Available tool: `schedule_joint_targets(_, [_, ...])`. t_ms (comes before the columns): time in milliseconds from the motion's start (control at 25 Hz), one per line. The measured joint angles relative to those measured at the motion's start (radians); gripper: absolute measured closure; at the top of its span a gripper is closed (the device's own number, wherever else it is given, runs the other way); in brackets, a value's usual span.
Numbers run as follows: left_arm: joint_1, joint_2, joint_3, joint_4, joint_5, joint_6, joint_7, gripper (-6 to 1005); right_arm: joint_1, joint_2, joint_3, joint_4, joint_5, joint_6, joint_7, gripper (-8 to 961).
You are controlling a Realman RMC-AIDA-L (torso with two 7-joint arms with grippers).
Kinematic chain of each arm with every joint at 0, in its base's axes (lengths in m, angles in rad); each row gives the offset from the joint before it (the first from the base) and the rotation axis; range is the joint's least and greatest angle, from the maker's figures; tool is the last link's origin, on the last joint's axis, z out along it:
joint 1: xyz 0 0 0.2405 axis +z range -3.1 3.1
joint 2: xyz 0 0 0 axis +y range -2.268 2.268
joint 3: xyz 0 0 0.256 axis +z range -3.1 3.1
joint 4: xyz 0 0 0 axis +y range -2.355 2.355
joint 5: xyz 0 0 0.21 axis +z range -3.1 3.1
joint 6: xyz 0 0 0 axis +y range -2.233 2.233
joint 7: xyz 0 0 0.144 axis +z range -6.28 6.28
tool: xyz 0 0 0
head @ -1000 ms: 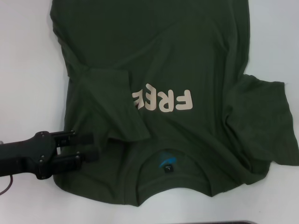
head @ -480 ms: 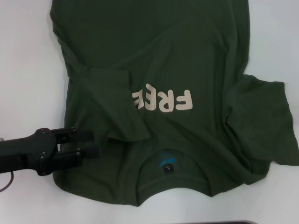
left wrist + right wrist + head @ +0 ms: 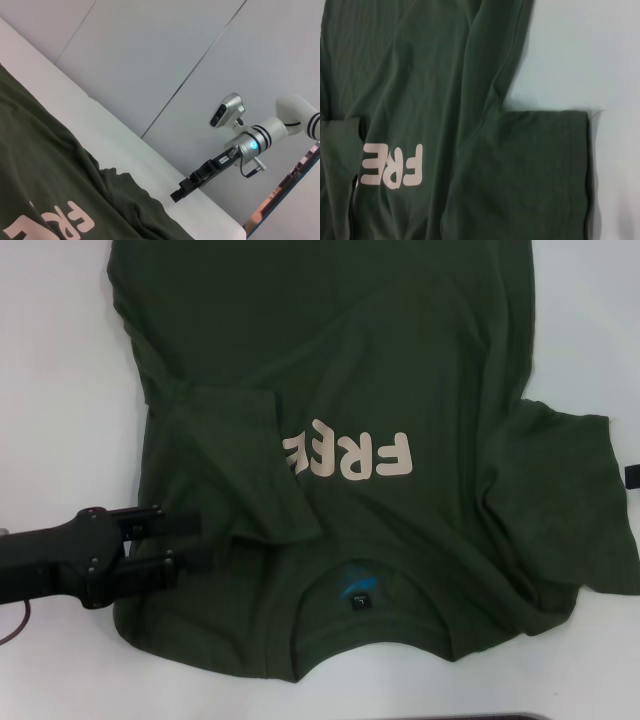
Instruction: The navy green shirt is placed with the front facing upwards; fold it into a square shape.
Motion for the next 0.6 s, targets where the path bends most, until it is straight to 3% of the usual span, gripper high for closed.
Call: schedule_joint_targets(600, [-0.003, -0.003, -0.001, 0.000, 0.000, -0.002, 0.000, 387, 0.003, 0.011, 0.000, 0.024, 0.001, 0.034, 0.005, 76])
